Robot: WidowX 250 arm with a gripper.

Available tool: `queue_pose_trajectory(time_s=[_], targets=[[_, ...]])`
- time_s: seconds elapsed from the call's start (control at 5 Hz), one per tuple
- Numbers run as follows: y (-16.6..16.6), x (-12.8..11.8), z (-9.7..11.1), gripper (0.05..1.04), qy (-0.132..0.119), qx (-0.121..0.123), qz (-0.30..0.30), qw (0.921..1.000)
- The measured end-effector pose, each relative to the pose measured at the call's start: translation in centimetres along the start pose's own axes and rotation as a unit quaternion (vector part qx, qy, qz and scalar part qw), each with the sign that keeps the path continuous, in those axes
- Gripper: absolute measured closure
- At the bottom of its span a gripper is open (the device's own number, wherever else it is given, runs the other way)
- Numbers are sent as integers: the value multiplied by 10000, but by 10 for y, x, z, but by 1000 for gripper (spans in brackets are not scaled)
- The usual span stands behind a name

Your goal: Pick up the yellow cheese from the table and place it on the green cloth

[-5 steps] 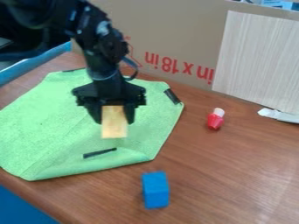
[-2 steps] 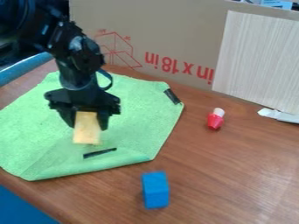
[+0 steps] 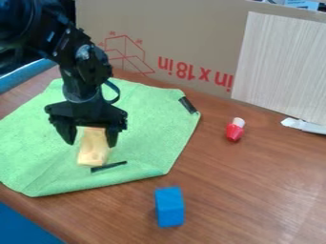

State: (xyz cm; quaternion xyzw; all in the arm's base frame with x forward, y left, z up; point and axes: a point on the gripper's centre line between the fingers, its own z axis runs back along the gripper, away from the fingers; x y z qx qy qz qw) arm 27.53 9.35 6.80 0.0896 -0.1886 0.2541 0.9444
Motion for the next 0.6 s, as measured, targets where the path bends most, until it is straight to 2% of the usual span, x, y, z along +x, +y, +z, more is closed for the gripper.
queue_pose_trajectory(time_s=[0.2, 0.4, 0.6], targets=[[-1, -2, 5, 81, 196, 31, -103, 9998], [-7, 8, 30, 82, 186, 242, -464, 9985], [-9, 19, 76, 82, 342, 178, -561, 9977]])
